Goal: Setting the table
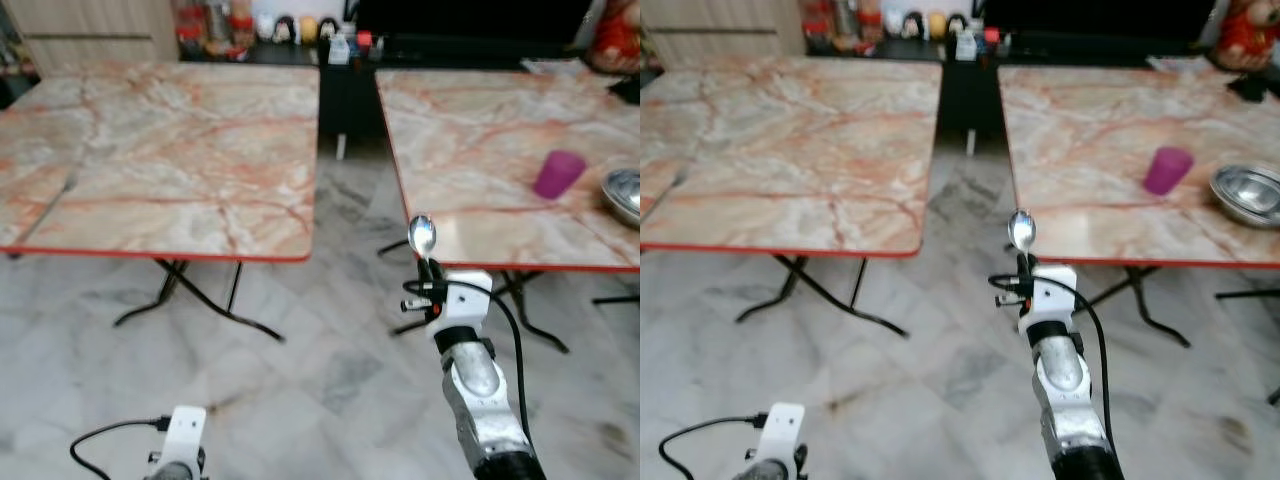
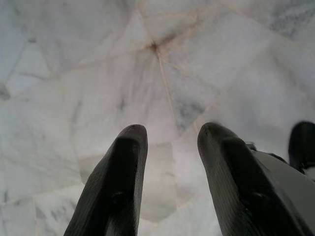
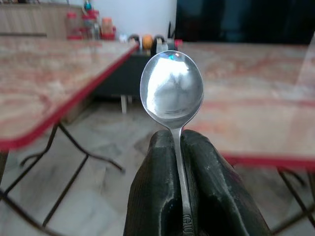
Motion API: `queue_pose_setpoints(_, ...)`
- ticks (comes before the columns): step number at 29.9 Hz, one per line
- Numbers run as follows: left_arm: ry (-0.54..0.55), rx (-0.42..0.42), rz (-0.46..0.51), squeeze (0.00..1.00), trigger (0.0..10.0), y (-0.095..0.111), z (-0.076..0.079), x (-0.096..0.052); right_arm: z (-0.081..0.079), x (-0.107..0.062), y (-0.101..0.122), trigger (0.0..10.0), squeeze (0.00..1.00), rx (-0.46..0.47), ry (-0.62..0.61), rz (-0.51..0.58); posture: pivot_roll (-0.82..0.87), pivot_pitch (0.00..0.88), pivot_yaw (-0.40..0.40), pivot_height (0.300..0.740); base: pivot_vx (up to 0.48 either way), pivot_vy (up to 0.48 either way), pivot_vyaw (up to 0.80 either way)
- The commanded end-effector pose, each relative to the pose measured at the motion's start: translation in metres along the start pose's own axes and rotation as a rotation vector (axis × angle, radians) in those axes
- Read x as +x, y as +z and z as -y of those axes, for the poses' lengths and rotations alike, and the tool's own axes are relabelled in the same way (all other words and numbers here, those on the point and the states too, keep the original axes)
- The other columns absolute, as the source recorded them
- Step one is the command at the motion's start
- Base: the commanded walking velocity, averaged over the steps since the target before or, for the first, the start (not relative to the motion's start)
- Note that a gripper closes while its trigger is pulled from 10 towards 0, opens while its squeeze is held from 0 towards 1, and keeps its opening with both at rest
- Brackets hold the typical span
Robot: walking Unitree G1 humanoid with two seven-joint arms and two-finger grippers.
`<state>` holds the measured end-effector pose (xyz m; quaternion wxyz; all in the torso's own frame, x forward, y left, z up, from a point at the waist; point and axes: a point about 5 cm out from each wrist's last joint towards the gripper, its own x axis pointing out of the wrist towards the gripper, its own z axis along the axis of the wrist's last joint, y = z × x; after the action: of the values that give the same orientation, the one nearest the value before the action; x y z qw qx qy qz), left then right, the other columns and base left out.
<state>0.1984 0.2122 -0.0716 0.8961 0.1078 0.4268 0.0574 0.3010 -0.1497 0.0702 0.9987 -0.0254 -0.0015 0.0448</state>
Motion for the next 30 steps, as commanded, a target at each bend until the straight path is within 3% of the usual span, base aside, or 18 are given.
queue_pose_setpoints(1, 0.002, 0.013, -0.028, 0.00, 10.0, -0.005, -0.004, -0.001, -0.002, -0.001, -0.012, 10.0, 0.00, -0.002, 0.023, -0.056, 0.01, 0.076, -0.033, 0.740, 0.000, 0.000, 0.00)
queue_pose_setpoints(2, 0.002, 0.011, -0.029, 0.00, 10.0, -0.005, -0.003, -0.001, -0.001, -0.004, -0.025, 10.0, 0.00, -0.003, 0.025, -0.115, 0.01, 0.075, -0.033, 0.740, 0.000, 0.000, 0.00)
queue_pose_setpoints(11, 0.007, -0.006, -0.027, 0.00, 10.0, -0.004, -0.003, 0.000, 0.008, -0.023, -0.071, 10.0, 0.00, -0.005, 0.018, -0.367, 0.00, 0.091, -0.024, 0.740, 0.000, 0.000, 0.00)
queue_pose_setpoints(16, 0.006, -0.010, -0.026, 0.00, 10.0, -0.003, -0.003, 0.000, 0.009, -0.028, -0.080, 10.0, 0.00, -0.017, 0.031, -0.416, 0.00, 0.089, -0.022, 0.740, 0.000, 0.000, 0.00)
queue_pose_setpoints(20, -0.011, 0.004, -0.026, 0.00, 10.0, -0.001, -0.002, 0.001, 0.008, -0.060, -0.116, 10.0, 0.00, 0.037, 0.040, -0.648, 0.00, 0.094, -0.016, 0.740, 0.000, 0.000, 0.00)
queue_pose_setpoints(23, -0.014, 0.000, -0.040, 0.00, 10.0, -0.004, 0.000, 0.000, 0.012, -0.094, -0.141, 10.0, 0.00, 0.008, 0.001, -0.838, 0.02, 0.095, -0.019, 0.740, 0.000, 0.000, 0.00)
queue_pose_setpoints(27, -0.011, -0.007, -0.046, 0.00, 10.0, -0.006, 0.000, 0.000, 0.005, -0.106, -0.147, 10.0, 0.00, 0.006, 0.049, -0.865, 0.03, 0.097, -0.027, 0.740, 0.000, 0.000, 0.00)
queue_pose_setpoints(30, -0.001, -0.017, -0.046, 0.00, 10.0, -0.007, -0.002, -0.001, 0.004, -0.108, -0.147, 10.0, 0.00, 0.062, 0.029, -0.846, 0.03, 0.104, -0.028, 0.740, 0.000, 0.000, 0.00)
